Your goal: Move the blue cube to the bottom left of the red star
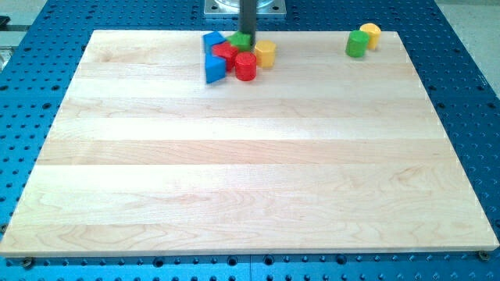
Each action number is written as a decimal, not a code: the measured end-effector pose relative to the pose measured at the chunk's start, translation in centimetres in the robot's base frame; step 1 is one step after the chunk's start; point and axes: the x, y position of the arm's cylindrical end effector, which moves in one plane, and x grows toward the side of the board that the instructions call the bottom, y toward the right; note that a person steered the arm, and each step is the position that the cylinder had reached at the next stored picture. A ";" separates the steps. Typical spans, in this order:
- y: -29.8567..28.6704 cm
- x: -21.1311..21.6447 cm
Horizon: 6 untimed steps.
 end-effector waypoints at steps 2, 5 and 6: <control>-4.7 -3.2; -6.8 7.3; -0.7 8.6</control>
